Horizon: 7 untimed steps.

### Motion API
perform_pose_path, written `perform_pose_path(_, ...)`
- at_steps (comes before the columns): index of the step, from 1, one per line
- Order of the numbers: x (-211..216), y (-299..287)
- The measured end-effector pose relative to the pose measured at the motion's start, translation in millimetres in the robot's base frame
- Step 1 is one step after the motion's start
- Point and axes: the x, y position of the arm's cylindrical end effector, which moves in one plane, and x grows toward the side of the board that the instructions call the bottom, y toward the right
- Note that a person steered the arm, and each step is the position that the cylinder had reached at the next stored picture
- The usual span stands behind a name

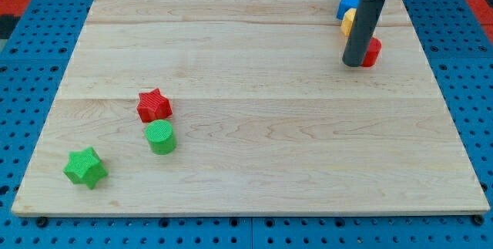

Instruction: Move the red star bottom to the red circle

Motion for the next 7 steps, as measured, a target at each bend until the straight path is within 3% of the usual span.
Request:
perform_pose_path(1,2.5,-3.1)
perform_pose_path(2,2.9,-64.2)
perform_pose_path(5,-4.2,-414.2)
perform_pose_path(6,25.8,-467.0)
perform_pose_path(7,53.6,-429.4)
